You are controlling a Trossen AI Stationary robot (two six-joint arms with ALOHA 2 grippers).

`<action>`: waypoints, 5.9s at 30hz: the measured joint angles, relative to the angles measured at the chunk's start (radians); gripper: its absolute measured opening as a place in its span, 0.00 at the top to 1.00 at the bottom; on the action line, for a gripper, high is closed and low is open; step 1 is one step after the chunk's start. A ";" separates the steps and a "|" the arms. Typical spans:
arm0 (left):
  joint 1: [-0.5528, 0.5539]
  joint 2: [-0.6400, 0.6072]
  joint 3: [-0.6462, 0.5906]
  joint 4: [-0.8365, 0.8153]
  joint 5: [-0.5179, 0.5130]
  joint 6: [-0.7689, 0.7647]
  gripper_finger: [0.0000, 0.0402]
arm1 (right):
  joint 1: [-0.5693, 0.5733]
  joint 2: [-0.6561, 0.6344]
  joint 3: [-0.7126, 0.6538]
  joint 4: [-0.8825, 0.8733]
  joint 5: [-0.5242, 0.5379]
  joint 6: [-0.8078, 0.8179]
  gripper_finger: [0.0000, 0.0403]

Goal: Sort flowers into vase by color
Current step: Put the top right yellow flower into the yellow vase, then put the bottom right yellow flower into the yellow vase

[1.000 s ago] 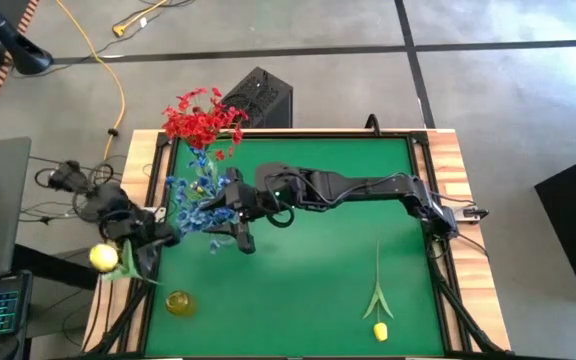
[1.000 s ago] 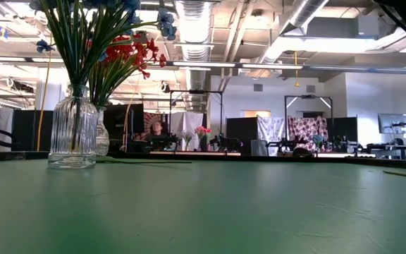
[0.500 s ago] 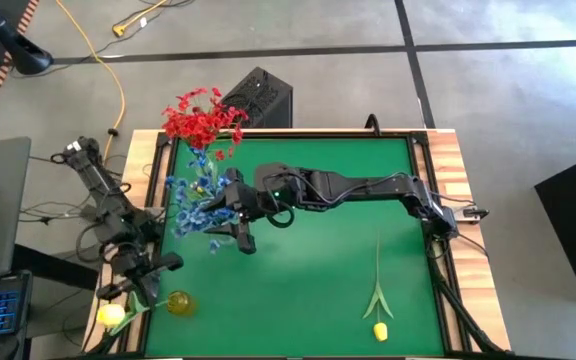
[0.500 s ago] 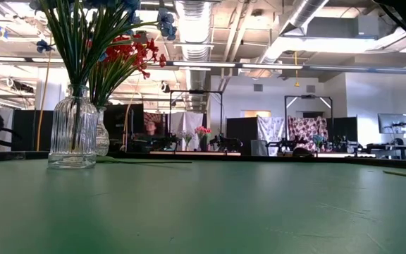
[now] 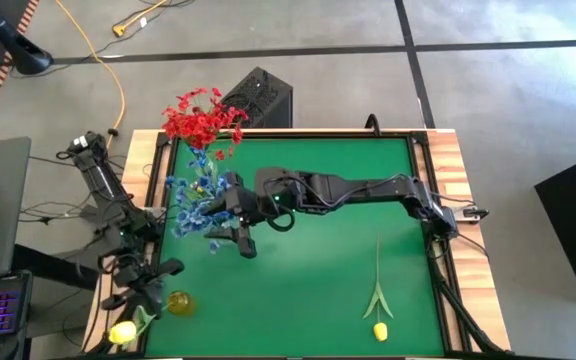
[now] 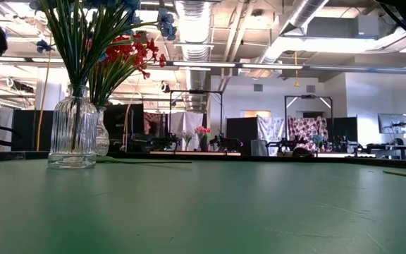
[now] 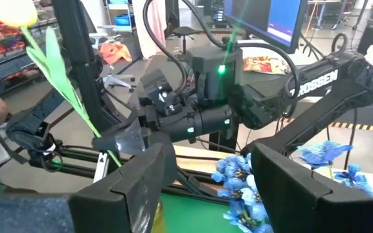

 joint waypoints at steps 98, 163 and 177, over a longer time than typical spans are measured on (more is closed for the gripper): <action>-0.040 -0.267 0.300 -1.291 -0.271 -0.827 0.61 | 0.266 0.001 -0.024 -1.196 0.014 0.735 0.38; -0.041 -0.267 0.299 -1.260 -0.480 -0.885 0.61 | 0.521 0.002 -0.721 -1.055 0.197 -0.182 0.92; -0.040 -0.267 0.299 -1.157 -0.467 -0.817 0.61 | 0.359 -0.185 -0.495 -0.874 0.181 -0.107 0.95</action>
